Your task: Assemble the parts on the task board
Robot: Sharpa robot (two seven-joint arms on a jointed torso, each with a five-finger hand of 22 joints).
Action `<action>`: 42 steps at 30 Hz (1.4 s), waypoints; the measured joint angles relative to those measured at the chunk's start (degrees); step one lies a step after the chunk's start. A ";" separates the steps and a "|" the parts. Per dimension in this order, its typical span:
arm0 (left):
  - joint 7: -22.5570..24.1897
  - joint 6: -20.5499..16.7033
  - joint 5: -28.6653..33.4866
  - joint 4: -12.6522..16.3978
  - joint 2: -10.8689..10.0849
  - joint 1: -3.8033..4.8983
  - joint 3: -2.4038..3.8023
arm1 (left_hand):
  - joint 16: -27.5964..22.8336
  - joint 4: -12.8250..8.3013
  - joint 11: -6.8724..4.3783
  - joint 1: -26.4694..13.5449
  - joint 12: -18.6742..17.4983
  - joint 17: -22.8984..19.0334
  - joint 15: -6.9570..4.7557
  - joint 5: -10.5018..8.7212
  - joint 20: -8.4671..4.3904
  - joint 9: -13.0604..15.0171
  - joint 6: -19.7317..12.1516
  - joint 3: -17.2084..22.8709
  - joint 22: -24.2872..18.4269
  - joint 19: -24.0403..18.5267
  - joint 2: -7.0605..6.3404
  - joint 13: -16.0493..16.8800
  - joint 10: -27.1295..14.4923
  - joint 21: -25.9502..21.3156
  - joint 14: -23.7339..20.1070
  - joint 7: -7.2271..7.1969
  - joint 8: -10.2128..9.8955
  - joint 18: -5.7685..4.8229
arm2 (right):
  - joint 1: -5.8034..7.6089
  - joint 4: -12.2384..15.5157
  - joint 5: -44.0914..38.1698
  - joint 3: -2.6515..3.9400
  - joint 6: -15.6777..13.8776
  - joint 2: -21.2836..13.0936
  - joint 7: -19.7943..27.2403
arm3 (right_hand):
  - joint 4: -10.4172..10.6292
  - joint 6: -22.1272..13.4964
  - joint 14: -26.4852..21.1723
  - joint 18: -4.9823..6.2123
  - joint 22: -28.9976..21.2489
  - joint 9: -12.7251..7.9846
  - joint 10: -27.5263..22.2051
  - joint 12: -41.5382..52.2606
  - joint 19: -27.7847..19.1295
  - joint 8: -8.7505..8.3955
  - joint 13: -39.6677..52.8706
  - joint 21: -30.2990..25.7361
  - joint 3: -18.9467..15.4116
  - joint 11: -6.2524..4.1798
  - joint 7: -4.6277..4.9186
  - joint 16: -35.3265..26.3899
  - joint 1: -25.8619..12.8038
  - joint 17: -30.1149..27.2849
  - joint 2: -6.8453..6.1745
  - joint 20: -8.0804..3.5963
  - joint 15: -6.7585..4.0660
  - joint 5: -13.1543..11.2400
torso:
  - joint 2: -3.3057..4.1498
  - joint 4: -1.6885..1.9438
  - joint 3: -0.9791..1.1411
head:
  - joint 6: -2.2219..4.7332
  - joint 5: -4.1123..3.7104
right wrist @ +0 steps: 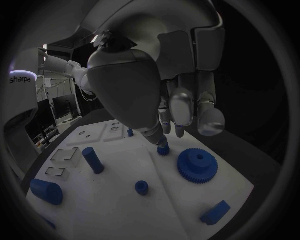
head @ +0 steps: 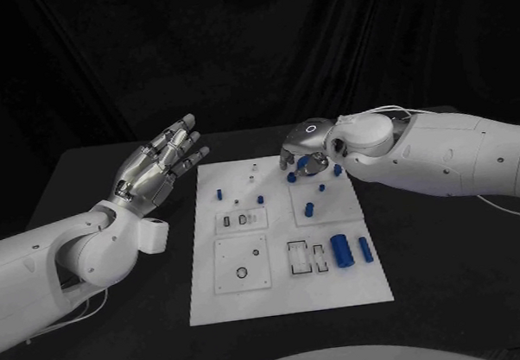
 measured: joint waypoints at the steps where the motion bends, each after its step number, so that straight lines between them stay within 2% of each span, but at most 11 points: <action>1: 0.00 0.11 0.00 -0.02 0.02 0.00 0.00 | 0.00 0.00 0.00 0.00 0.00 0.00 0.00 0.00 0.00 0.00 0.00 0.00 0.00 0.00 0.00 0.00 0.00 0.00 0.00 0.00 0.00 0.00 | -0.11 -0.14 0.00 0.00 -0.18 0.07 0.11 | 0.15 0.27 0.00 0.00 0.08 0.08 0.00 0.00 0.00 0.00 0.00 0.12 0.15 0.00 -0.07 0.01 0.00 0.00 0.00 0.00 0.00 -0.14 | -0.01 0.00 0.00 | -0.07 0.05; 5: 0.00 0.52 -0.01 -0.22 0.10 0.00 0.00 | 0.00 0.16 0.00 0.00 0.00 0.00 0.00 0.00 0.00 0.00 0.00 0.16 0.00 0.00 0.00 0.00 0.00 -0.01 0.00 0.00 0.00 0.01 | -0.60 -0.64 -0.02 0.00 -0.84 0.35 0.60 | 0.30 0.30 0.00 0.00 1.33 0.27 0.21 0.39 0.08 0.00 0.06 1.06 0.64 -0.21 -0.11 0.75 -0.31 0.87 -0.30 -0.08 0.00 -1.19 | -0.04 0.00 0.00 | -0.32 0.18; 18: 0.01 1.32 -0.02 -0.99 0.26 0.00 0.00 | 0.00 0.16 0.00 0.00 -0.01 0.03 0.00 0.12 0.00 -0.01 0.10 0.16 -0.01 0.00 0.00 -0.01 0.00 -0.01 0.00 0.10 0.00 0.00 | -1.38 -1.65 -0.05 -0.01 -1.51 0.81 1.78 | 0.30 0.30 0.21 0.00 2.84 0.40 0.61 0.67 0.63 0.00 0.14 1.95 1.10 -0.22 -0.11 1.04 -0.61 1.36 -0.60 -0.22 -0.21 -1.34 | -0.04 0.00 0.00 | -0.93 0.21; 23: 0.01 1.60 -0.03 -1.14 0.36 0.00 0.00 | 0.00 0.16 0.00 0.00 0.14 0.03 0.00 0.28 0.00 -0.01 0.21 0.16 -0.01 0.00 0.00 -0.01 0.00 -0.01 0.00 0.21 0.00 0.00 | -1.65 -1.96 -0.06 -0.01 -1.60 0.99 2.10 | -0.19 2.00 0.21 0.00 3.68 1.16 1.91 1.55 0.63 0.76 0.32 2.38 3.65 -0.62 0.63 1.04 -0.37 1.21 -0.84 -0.22 -0.22 0.84 | -0.04 0.00 0.00 | -1.12 0.23; 26: 0.01 1.75 -0.03 -1.11 0.37 0.00 0.00 | 0.00 0.00 0.19 0.51 0.33 0.03 0.00 0.52 0.00 0.07 0.51 0.31 -0.01 0.00 -0.07 -0.01 0.20 -0.02 0.00 0.51 0.00 0.00 | -1.84 -2.15 -0.06 -0.01 -1.77 1.03 2.30 | -0.20 3.96 0.21 0.00 3.91 2.05 2.87 2.00 0.63 1.83 0.40 2.38 4.87 -0.84 1.49 1.04 -0.31 0.87 -0.90 -0.21 -0.21 0.93 | -0.04 0.00 0.00 | -1.21 0.24; 30: 0.01 1.97 -0.03 -0.87 0.37 0.00 -0.01 | 0.00 0.00 0.20 0.52 0.33 0.02 0.00 0.51 0.00 0.07 0.51 0.31 -0.02 0.00 -0.07 -0.01 0.20 -0.02 0.00 0.52 0.00 0.01 | -2.12 -2.57 0.00 0.00 -2.16 1.10 2.65 | -0.39 4.34 0.21 0.01 4.56 2.60 3.81 2.22 0.63 1.89 0.48 2.68 5.66 -0.94 1.88 1.04 -0.31 1.04 -0.90 -0.21 -0.21 0.93 | -0.05 0.00 0.00 | -1.31 0.16; 32: 0.01 2.10 -0.03 -0.83 0.41 0.00 -0.01 | 0.00 0.00 0.20 0.52 0.33 0.02 0.00 0.52 0.00 0.07 0.51 0.31 -0.01 0.00 -0.07 -0.01 0.19 -0.02 0.00 0.51 0.03 0.00 | -2.22 -2.77 0.10 0.02 -2.39 1.16 2.81 | -0.50 4.98 0.21 0.01 4.79 2.97 4.63 2.60 0.62 2.39 0.48 2.73 6.06 -1.13 2.45 1.04 -0.31 1.07 -0.90 -0.21 -0.22 0.93 | -0.05 0.00 0.00 | -1.40 0.15; 35: 0.01 2.29 -0.03 -0.85 0.48 0.00 -0.01 | 0.00 0.00 0.19 0.52 0.33 0.02 0.00 0.76 0.00 0.06 0.51 0.31 -0.01 0.00 -0.07 -0.02 0.20 -0.02 0.00 0.51 0.23 0.00 | -2.38 -3.04 0.32 0.05 -3.04 1.21 3.16 | -0.95 6.96 0.36 -0.05 5.39 3.88 6.28 3.12 0.84 3.49 0.54 3.05 6.92 -1.57 3.18 1.04 -0.10 1.07 -1.12 -0.43 -0.71 0.91 | -0.07 0.00 0.00 | -1.52 0.21; 37: 0.01 2.38 -0.04 -0.95 0.54 0.00 -0.01 | 0.00 0.00 0.20 0.52 0.33 0.02 0.00 0.76 0.00 0.06 0.51 0.31 -0.02 0.00 -0.07 -0.02 0.19 -0.02 0.00 0.51 0.23 0.00 | -2.44 -3.16 0.48 0.07 -3.68 1.24 3.47 | -1.38 8.44 0.36 -0.91 5.82 4.64 7.83 3.38 0.90 4.38 0.54 3.28 7.34 -1.61 3.66 1.04 -0.10 1.07 -1.13 -0.76 -0.70 0.83 | -0.07 0.00 0.00 | -1.61 0.24; 42: 0.01 2.59 -0.04 -1.20 0.58 0.00 -0.01 | 0.00 -0.16 0.20 0.52 0.33 0.02 0.00 0.76 0.00 0.10 0.72 0.47 -0.02 0.00 -0.07 -0.02 0.19 -0.02 0.00 0.72 0.23 0.00 | -2.66 -3.25 0.78 0.02 -5.44 1.16 4.28 | -2.25 9.63 0.57 -0.91 6.63 6.02 9.34 3.82 0.83 5.24 0.90 3.67 8.21 -0.91 4.10 1.04 0.25 1.24 -1.44 -0.83 -0.90 -0.06 | -0.07 0.00 -0.01 | -1.99 0.37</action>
